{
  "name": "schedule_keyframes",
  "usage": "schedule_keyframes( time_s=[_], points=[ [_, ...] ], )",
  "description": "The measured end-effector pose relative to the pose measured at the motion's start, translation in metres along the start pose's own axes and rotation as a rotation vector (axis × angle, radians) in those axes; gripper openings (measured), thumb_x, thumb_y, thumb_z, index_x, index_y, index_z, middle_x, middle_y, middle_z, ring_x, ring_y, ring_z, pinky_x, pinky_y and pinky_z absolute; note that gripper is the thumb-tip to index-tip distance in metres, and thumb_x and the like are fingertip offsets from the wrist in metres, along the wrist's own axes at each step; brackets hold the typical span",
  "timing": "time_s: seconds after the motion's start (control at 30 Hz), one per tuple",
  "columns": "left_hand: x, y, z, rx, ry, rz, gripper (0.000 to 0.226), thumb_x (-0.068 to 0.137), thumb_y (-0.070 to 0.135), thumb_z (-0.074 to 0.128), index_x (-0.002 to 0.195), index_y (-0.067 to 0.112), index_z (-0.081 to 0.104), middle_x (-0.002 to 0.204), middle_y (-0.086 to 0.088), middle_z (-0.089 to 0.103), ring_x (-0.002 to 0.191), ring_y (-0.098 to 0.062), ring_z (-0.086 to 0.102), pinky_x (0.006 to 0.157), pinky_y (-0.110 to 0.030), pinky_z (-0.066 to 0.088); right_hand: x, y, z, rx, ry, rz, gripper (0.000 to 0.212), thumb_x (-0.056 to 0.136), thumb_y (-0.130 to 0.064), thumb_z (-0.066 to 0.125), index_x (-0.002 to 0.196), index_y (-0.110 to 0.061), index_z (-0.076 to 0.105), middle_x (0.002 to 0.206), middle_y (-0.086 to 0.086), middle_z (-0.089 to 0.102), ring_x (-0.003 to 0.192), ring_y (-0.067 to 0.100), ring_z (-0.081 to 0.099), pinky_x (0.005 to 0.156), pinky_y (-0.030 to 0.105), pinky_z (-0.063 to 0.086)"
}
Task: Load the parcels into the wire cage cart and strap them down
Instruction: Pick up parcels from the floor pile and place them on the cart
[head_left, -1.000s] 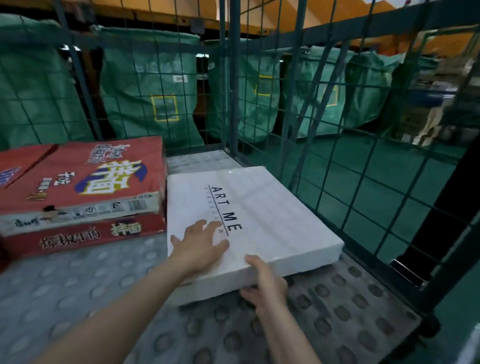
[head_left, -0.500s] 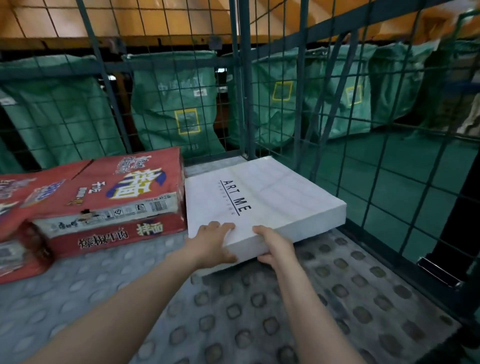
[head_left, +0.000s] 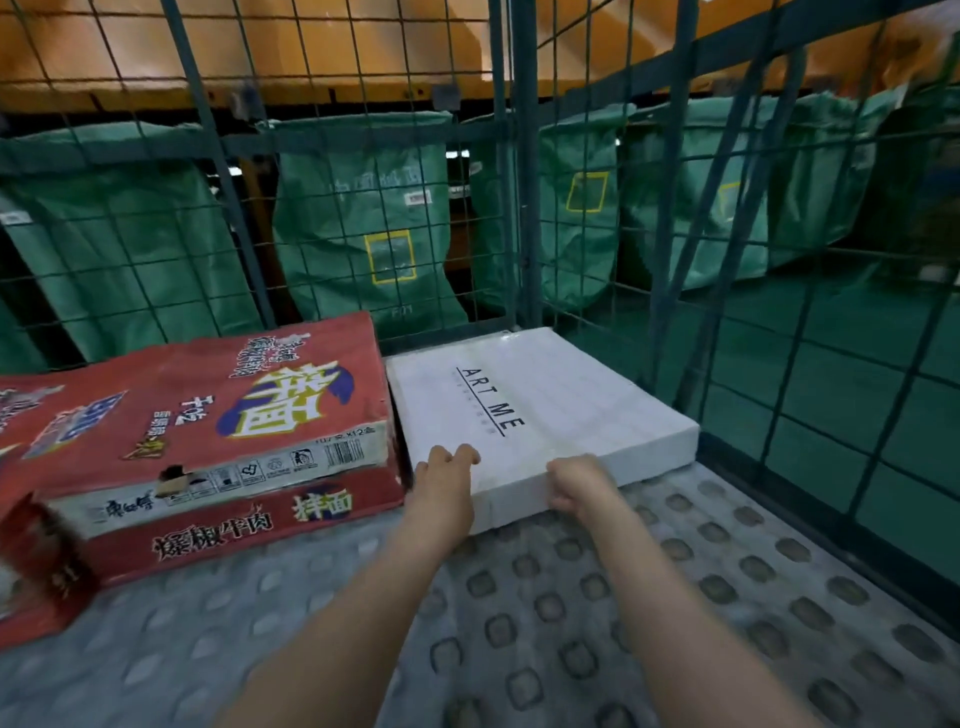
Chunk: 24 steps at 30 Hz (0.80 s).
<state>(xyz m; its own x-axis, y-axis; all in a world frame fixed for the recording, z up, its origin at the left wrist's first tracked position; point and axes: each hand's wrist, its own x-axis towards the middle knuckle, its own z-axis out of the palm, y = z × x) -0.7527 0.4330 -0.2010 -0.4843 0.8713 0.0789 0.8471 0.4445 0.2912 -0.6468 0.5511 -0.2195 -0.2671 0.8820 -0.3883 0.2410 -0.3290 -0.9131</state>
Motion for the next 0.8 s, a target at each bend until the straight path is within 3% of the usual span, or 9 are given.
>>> schedule_keyframes(
  time_s=[0.07, 0.13, 0.23, 0.33, 0.43, 0.57, 0.67, 0.8],
  points=[
    [0.009, -0.005, 0.003, -0.011, 0.015, -0.009, 0.039, 0.091, 0.000, 0.050, 0.127, 0.016, 0.044, 0.124, -0.011, 0.041, 0.112, -0.028, 0.040, 0.085, -0.032, 0.040, 0.011, -0.001, 0.000, 0.096, -0.045, -0.039, 0.013, 0.091, -0.003, 0.047, 0.082, -0.012, 0.048, 0.076, 0.003, 0.046, 0.073, 0.019, 0.053, 0.049, 0.017, 0.052],
    [0.015, -0.008, 0.003, 0.001, 0.029, 0.008, 0.032, 0.091, 0.003, 0.053, 0.121, 0.012, 0.048, 0.122, -0.012, 0.043, 0.112, -0.028, 0.040, 0.082, -0.029, 0.035, 0.015, 0.000, 0.000, 0.171, -0.051, -0.028, 0.014, 0.091, 0.000, 0.047, 0.083, -0.012, 0.047, 0.078, 0.003, 0.046, 0.066, 0.013, 0.050, 0.043, 0.015, 0.048],
    [0.029, -0.011, 0.004, 0.025, 0.058, 0.013, 0.031, 0.089, 0.001, 0.055, 0.119, 0.010, 0.049, 0.120, -0.013, 0.045, 0.111, -0.029, 0.044, 0.081, -0.031, 0.038, 0.023, 0.005, 0.012, 0.218, -0.007, -0.041, 0.028, 0.092, 0.005, 0.041, 0.069, -0.011, 0.041, 0.074, 0.009, 0.046, 0.058, 0.012, 0.043, 0.039, 0.013, 0.040],
    [0.040, -0.014, 0.003, 0.154, 0.083, 0.019, 0.034, 0.088, -0.003, 0.055, 0.119, 0.009, 0.047, 0.119, -0.012, 0.047, 0.108, -0.029, 0.050, 0.075, -0.035, 0.042, 0.026, 0.009, 0.030, 0.378, -0.110, -0.075, 0.030, 0.092, 0.011, 0.035, 0.073, -0.011, 0.042, 0.068, 0.008, 0.042, 0.060, 0.012, 0.042, 0.050, 0.017, 0.042],
    [0.051, -0.017, -0.001, 0.404, 0.095, 0.073, 0.036, 0.087, -0.004, 0.055, 0.119, 0.008, 0.043, 0.114, -0.009, 0.052, 0.104, -0.030, 0.057, 0.067, -0.033, 0.039, 0.028, 0.008, 0.046, 0.360, -0.229, -0.084, 0.026, 0.091, 0.011, 0.036, 0.079, -0.011, 0.044, 0.076, 0.010, 0.047, 0.066, 0.012, 0.044, 0.064, 0.019, 0.042],
    [0.059, -0.020, 0.000, 0.479, 0.103, 0.122, 0.037, 0.086, -0.006, 0.053, 0.119, 0.006, 0.042, 0.112, -0.010, 0.053, 0.102, -0.031, 0.059, 0.066, -0.031, 0.036, 0.034, -0.007, 0.054, 0.203, -0.262, -0.073, 0.027, 0.089, 0.008, 0.043, 0.070, -0.012, 0.041, 0.062, 0.002, 0.049, 0.061, 0.011, 0.039, 0.053, 0.018, 0.039],
    [0.060, -0.020, 0.000, 0.465, 0.099, 0.139, 0.038, 0.085, -0.008, 0.052, 0.119, 0.005, 0.041, 0.113, -0.012, 0.053, 0.104, -0.033, 0.057, 0.067, -0.031, 0.034, 0.034, -0.012, 0.054, 0.159, -0.263, -0.079, 0.022, 0.086, 0.008, 0.043, 0.074, -0.010, 0.044, 0.077, 0.004, 0.044, 0.064, 0.011, 0.041, 0.058, 0.020, 0.038],
    [0.059, -0.019, -0.004, 0.436, 0.082, 0.151, 0.039, 0.084, -0.010, 0.050, 0.119, 0.004, 0.041, 0.115, -0.014, 0.052, 0.106, -0.035, 0.055, 0.069, -0.032, 0.034, 0.023, -0.006, 0.057, 0.257, -0.204, -0.080, 0.028, 0.086, 0.013, 0.036, 0.073, -0.012, 0.037, 0.074, 0.005, 0.036, 0.064, 0.014, 0.035, 0.054, 0.020, 0.033]
  ],
)
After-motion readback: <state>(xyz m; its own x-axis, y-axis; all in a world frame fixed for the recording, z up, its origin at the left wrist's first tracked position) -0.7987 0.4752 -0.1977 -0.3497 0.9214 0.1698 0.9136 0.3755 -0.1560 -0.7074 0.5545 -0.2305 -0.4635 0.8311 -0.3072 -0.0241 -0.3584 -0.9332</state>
